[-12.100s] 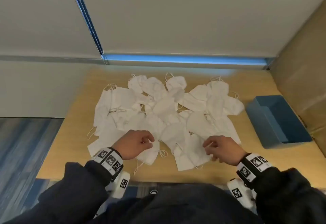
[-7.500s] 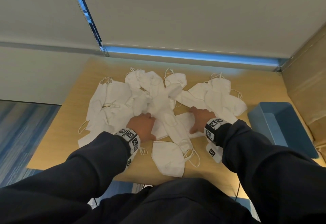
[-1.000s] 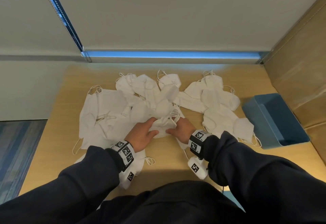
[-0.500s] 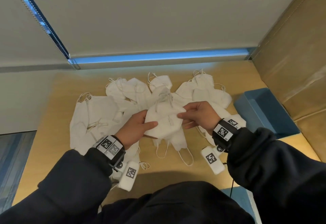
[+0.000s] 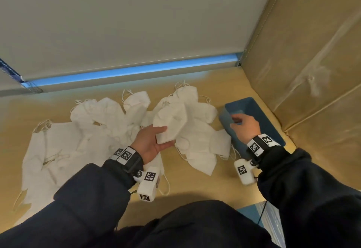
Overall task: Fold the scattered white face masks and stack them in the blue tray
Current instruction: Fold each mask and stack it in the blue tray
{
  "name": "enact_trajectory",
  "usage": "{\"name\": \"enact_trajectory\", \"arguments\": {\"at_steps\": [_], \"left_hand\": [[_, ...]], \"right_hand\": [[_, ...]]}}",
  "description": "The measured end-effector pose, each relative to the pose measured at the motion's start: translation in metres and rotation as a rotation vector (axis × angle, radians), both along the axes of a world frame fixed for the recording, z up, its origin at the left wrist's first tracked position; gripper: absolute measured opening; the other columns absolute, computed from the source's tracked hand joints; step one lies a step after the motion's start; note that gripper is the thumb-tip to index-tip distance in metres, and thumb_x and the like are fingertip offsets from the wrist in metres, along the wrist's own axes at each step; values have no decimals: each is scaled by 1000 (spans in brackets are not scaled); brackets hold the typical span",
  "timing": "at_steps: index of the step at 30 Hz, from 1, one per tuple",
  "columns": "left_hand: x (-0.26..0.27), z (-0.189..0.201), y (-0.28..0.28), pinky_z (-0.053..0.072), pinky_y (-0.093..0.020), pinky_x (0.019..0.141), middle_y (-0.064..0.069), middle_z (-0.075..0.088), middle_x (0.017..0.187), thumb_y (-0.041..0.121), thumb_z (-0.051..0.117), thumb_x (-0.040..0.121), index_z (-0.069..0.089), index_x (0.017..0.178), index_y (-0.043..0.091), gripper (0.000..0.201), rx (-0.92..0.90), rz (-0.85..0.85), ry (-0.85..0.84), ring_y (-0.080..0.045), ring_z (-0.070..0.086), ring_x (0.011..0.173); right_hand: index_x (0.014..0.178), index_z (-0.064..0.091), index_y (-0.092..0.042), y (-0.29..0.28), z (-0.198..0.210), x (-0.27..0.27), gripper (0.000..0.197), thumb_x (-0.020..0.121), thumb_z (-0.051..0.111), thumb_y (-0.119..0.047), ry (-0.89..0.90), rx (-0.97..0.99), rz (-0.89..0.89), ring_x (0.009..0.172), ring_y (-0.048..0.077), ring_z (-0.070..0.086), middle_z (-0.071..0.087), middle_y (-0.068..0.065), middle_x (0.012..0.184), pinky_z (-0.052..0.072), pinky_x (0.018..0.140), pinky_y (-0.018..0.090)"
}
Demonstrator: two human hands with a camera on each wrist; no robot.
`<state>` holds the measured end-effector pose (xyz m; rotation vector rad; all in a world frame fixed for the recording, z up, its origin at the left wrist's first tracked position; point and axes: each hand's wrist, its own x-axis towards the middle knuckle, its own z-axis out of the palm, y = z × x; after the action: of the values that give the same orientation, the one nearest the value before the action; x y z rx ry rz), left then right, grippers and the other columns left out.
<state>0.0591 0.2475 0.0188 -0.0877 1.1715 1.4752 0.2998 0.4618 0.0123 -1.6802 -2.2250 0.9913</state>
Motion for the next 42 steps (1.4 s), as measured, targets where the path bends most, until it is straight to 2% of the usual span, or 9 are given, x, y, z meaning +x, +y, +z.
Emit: {"name": "enact_trajectory", "arguments": {"at_steps": [7, 19, 21, 26, 29, 33, 35, 38, 42], "left_hand": [[75, -56, 53, 52, -53, 102, -13, 68, 131, 4, 66, 94, 62, 133, 11, 40, -98, -147, 170, -33, 64, 120], [-16, -25, -26, 63, -44, 78, -11, 67, 132, 7, 68, 92, 60, 135, 14, 44, -281, -176, 333, -32, 65, 118], [-19, -1, -22, 63, -45, 79, -7, 68, 131, 11, 67, 94, 59, 136, 19, 44, -242, -203, 462, -30, 67, 116], [10, 60, 33, 55, -38, 90, 6, 69, 125, 18, 65, 96, 59, 134, 25, 39, -2, -351, 1076, -16, 65, 114], [43, 72, 71, 48, -36, 97, 4, 67, 127, 28, 60, 98, 56, 136, 25, 38, 45, -602, 1503, -17, 61, 112], [76, 69, 98, 54, -45, 81, -5, 69, 121, 23, 49, 100, 52, 133, 25, 34, 26, -887, 1944, -32, 65, 101], [81, 69, 102, 55, -46, 76, -5, 68, 118, 20, 50, 98, 51, 132, 24, 34, 23, -956, 2019, -33, 66, 97], [85, 70, 107, 54, -43, 72, -2, 68, 117, 18, 53, 96, 52, 130, 23, 34, 46, -1072, 2098, -30, 65, 93], [86, 71, 110, 55, -44, 71, -4, 70, 111, 19, 53, 98, 55, 131, 24, 33, 182, -1087, 2063, -30, 66, 88]], "right_hand": [[126, 69, -16, 14, 3, 14, 33, 93, 67, -11, 41, -18, 174, 106, 16, 64, 71, 2, 119, 42, 91, 21], [100, 81, -28, 21, 18, 28, 36, 82, 70, 1, -12, -249, 603, 92, 5, 70, 77, -11, 95, 55, 85, 17], [100, 81, -27, 21, 16, 29, 36, 82, 69, 2, -35, -323, 680, 91, 3, 71, 79, -10, 97, 57, 92, 27], [98, 82, -26, 13, 20, 34, 16, 83, 82, -28, -34, -453, 739, 89, 4, 71, 79, -8, 91, 53, 91, 24], [94, 79, -15, 12, 22, 34, 43, 71, 85, -51, 104, -404, 514, 84, 15, 75, 79, 1, 84, 61, 85, 39], [110, 58, -12, 19, 35, 36, 82, 50, 93, -57, 247, -109, 165, 86, 22, 69, 70, 0, 96, 60, 70, 42], [124, 45, -17, 23, 43, 37, 97, 48, 99, -44, 271, 15, 169, 105, 21, 59, 57, 2, 116, 50, 83, 31], [151, 27, -29, 23, 54, 31, 126, 48, 98, -47, 187, 159, 495, 138, 17, 33, 35, 1, 152, 29, 112, 33], [130, 64, -20, 17, 56, 16, 71, 67, 92, -38, -4, 67, 754, 103, 14, 62, 70, -1, 117, 45, 87, 25]]}}
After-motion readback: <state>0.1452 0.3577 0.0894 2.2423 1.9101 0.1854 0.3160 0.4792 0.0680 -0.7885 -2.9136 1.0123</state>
